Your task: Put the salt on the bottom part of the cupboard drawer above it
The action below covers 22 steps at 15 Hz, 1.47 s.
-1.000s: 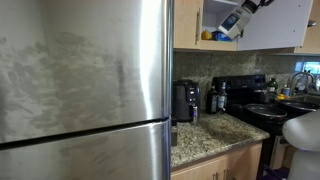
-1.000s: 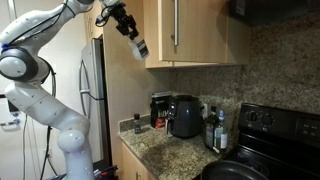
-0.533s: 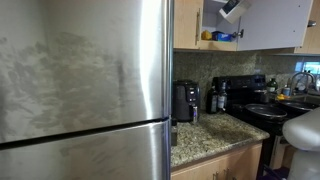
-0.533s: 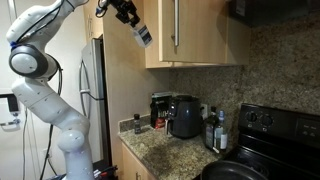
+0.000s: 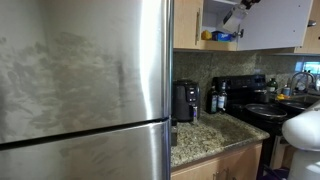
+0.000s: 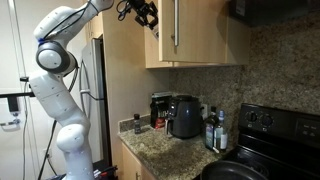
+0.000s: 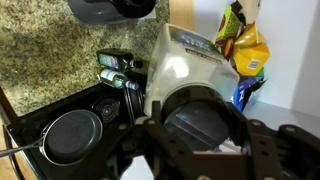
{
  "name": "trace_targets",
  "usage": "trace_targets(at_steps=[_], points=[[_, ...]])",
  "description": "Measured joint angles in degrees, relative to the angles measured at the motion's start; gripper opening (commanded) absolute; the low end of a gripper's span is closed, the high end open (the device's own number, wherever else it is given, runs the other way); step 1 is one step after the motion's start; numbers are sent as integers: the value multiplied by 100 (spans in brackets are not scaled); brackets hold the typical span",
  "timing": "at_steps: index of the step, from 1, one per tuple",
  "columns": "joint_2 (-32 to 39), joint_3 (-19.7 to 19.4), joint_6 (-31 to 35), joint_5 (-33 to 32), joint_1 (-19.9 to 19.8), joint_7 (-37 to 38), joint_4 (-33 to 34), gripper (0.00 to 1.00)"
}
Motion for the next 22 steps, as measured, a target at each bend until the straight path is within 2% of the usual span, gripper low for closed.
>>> trace_targets(at_steps=[1, 3, 6, 8, 9, 11, 12, 15, 17, 21, 22], points=[[84, 5, -15, 0, 3, 98, 134, 37], [110, 14, -229, -61, 6, 115, 215, 37], [204, 103, -1484, -359, 48, 450, 465, 37], [321, 98, -2255, -137, 168, 1109, 946, 37], [369, 82, -2502, 53, 236, 1476, 1180, 62], [460, 71, -2682, 321, 359, 2057, 1579, 62], [498, 71, -2717, 350, 394, 2170, 1689, 37], [574, 104, -2760, 77, 401, 2220, 1641, 37], [785, 78, -2689, 69, 385, 2636, 1675, 37], [1428, -189, -2628, 552, 495, 3650, 2445, 37], [1549, -244, -2608, 684, 496, 3866, 2639, 62]])
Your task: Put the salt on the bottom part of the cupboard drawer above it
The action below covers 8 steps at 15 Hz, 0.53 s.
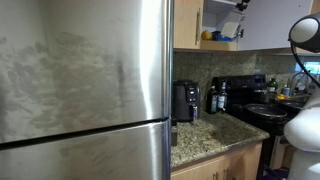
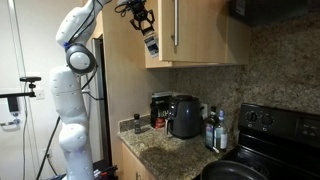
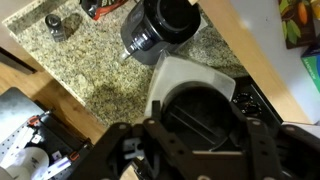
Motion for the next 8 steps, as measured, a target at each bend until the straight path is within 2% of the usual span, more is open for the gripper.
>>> trace_targets(at_steps=[2, 3, 6, 8], points=[[132, -51, 146, 185, -3, 263, 228, 62], [156, -57, 162, 206, -2, 307, 284, 37], [192, -62, 85, 164, -3, 349, 247, 37], [377, -153, 232, 375, -22, 556, 227, 37]])
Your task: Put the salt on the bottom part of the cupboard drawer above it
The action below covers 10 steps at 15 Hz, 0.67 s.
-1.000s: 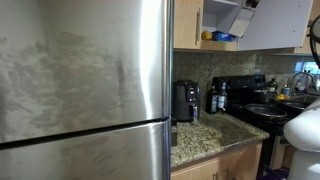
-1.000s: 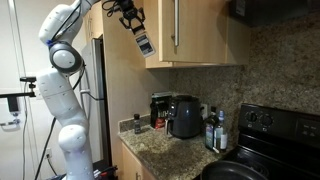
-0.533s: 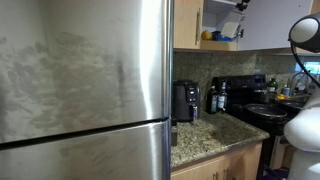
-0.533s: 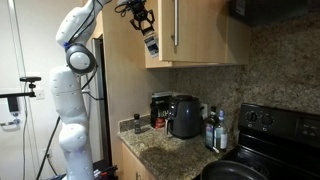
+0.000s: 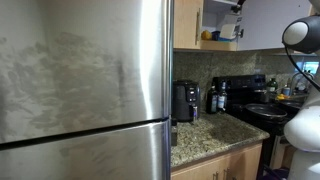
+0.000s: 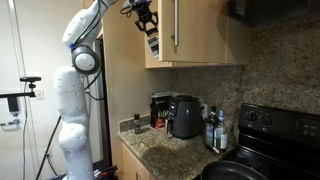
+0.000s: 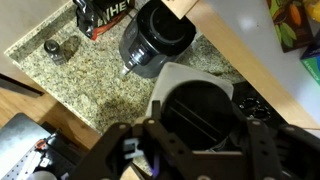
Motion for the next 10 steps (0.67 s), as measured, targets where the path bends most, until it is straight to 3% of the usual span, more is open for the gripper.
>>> trace_targets(at_steps=[5, 6, 8, 9, 10], points=[[645, -354, 1229, 1311, -231, 227, 65, 37], [725, -380, 1453, 1506, -281, 234, 91, 62], [800, -406, 1791, 1782, -359, 234, 124, 62], [802, -408, 1827, 1819, -378, 234, 136, 37], [800, -408, 1829, 1831, -381, 234, 157, 37]])
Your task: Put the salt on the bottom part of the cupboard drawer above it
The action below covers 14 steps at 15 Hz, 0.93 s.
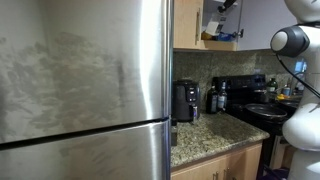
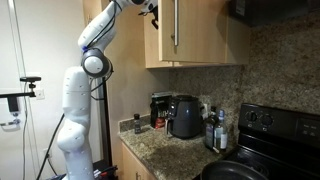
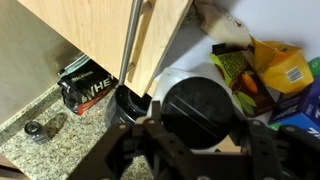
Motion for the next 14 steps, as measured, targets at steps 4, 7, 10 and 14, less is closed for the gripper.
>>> trace_targets(at_steps=[4, 7, 10, 14], points=[[90, -1, -34, 112, -10, 32, -55, 37], [342, 2, 88, 594, -146, 171, 124, 37], [558, 27, 380, 1100, -360, 241, 322, 37], [709, 76, 560, 1476, -608, 288, 446, 37]])
